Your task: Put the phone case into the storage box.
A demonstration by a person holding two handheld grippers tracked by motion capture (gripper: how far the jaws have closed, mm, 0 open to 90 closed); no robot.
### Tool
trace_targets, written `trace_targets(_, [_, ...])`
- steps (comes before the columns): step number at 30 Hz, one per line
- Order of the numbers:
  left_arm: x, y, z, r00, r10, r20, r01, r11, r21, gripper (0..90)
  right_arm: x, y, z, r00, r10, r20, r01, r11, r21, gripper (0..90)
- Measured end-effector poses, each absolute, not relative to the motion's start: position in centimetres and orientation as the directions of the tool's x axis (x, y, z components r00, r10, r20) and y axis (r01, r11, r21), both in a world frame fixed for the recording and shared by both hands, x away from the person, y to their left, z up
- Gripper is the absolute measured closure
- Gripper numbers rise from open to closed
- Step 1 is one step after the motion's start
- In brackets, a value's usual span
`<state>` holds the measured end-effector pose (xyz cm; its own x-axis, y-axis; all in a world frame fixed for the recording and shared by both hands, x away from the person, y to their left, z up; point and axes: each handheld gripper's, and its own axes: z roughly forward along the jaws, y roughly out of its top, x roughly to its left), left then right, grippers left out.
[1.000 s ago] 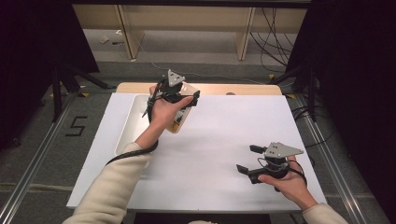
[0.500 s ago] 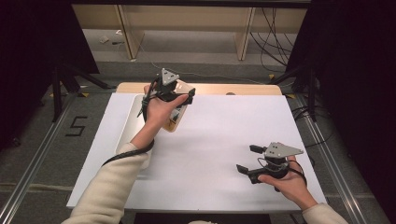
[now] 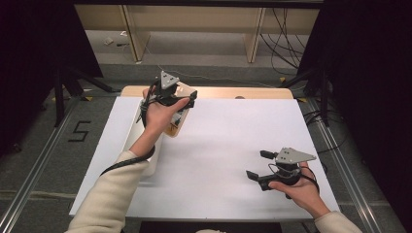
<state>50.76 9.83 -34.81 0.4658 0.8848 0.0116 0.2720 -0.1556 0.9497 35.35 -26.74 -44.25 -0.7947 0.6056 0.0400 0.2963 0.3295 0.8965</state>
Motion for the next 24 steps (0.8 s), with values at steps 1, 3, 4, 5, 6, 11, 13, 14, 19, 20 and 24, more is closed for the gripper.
trace_targets(1, [50.8,10.0,-34.8,0.463,0.886,0.011,0.271,-0.153,0.950,11.4,35.3,-26.7,-44.2,-0.795,0.606,0.041,0.297,0.329,0.897,9.6])
trace_targets(3, [50.7,10.3,-34.8,0.458,0.889,0.006,0.273,-0.147,0.951,11.4,35.3,-26.7,-44.2,-0.794,0.606,0.040,0.297,0.329,0.896,9.6])
trace_targets(4, [50.7,10.4,-34.9,0.456,0.890,0.006,0.273,-0.146,0.951,11.4,35.3,-26.7,-44.2,-0.794,0.606,0.041,0.297,0.329,0.897,9.6])
trace_targets(5, [50.7,10.5,-34.9,0.453,0.891,0.005,0.273,-0.144,0.951,11.4,35.3,-26.7,-44.2,-0.794,0.607,0.041,0.297,0.328,0.897,9.6])
trace_targets(6, [50.7,10.7,-34.9,0.452,0.892,0.005,0.273,-0.143,0.951,11.4,35.3,-26.7,-44.2,-0.793,0.607,0.041,0.297,0.327,0.897,9.6])
trace_targets(11, [50.7,11.1,-34.8,0.444,0.896,0.006,0.274,-0.143,0.951,11.4,35.4,-26.7,-44.2,-0.792,0.609,0.039,0.295,0.327,0.898,9.6])
trace_targets(13, [50.7,11.2,-34.8,0.443,0.897,0.006,0.274,-0.141,0.951,11.4,35.4,-26.7,-44.2,-0.791,0.610,0.039,0.295,0.326,0.898,9.6])
trace_targets(14, [50.7,11.2,-34.8,0.442,0.897,0.006,0.273,-0.141,0.952,11.4,35.4,-26.7,-44.2,-0.790,0.612,0.039,0.296,0.325,0.898,9.6])
trace_targets(19, [50.8,11.4,-34.7,0.439,0.899,0.001,0.275,-0.135,0.952,11.4,35.4,-26.8,-44.2,-0.786,0.617,0.039,0.296,0.319,0.900,9.6])
trace_targets(20, [50.8,11.4,-34.7,0.438,0.899,0.001,0.275,-0.136,0.952,11.4,35.4,-26.9,-44.1,-0.785,0.618,0.039,0.294,0.317,0.901,9.6])
trace_targets(24, [50.8,11.5,-34.6,0.435,0.900,-0.003,0.276,-0.131,0.952,11.4,35.5,-26.9,-44.2,-0.783,0.620,0.044,0.300,0.314,0.901,9.6])
